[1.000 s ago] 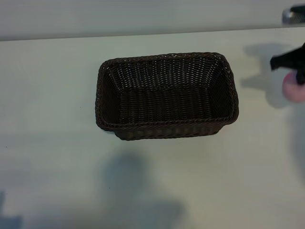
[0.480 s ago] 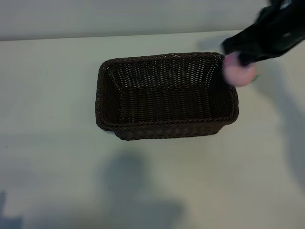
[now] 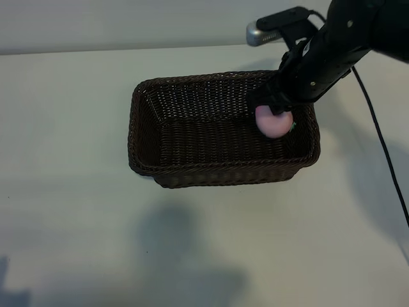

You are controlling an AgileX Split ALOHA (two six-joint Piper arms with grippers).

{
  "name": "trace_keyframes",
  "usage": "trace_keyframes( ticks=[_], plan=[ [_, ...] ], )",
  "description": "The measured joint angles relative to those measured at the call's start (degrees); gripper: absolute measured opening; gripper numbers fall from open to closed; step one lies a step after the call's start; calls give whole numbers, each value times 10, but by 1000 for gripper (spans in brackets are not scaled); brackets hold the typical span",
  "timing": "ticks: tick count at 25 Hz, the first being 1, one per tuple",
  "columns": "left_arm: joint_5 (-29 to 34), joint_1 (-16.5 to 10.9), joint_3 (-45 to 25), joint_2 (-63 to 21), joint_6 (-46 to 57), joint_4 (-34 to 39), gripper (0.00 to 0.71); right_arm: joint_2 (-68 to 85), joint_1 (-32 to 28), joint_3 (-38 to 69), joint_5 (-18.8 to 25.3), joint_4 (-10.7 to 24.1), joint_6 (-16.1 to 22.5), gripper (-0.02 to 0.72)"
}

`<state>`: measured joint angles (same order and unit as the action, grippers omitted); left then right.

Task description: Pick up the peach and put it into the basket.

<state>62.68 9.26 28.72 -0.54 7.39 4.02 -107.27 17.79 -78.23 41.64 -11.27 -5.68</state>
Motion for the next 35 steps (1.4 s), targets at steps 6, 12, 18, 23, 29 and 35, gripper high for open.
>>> trace_keyframes(
  ticks=[6, 12, 18, 23, 29, 35],
  plan=[
    [0, 0, 0, 0, 1, 0, 404, -3, 0, 0, -2, 1, -7, 429],
    [0, 0, 0, 0, 1, 0, 404, 24, -1, -1, 0, 0, -10, 664],
    [0, 0, 0, 0, 1, 0, 404, 79, -37, -36, 40, 21, 3, 637],
    [0, 0, 0, 0, 1, 0, 404, 107, -118, -41, 75, 33, 5, 600],
    [0, 0, 0, 0, 1, 0, 404, 107, -227, -41, 81, 58, 1, 597],
    [0, 0, 0, 0, 1, 0, 404, 107, -286, -41, 101, 70, -1, 597]
  ],
)
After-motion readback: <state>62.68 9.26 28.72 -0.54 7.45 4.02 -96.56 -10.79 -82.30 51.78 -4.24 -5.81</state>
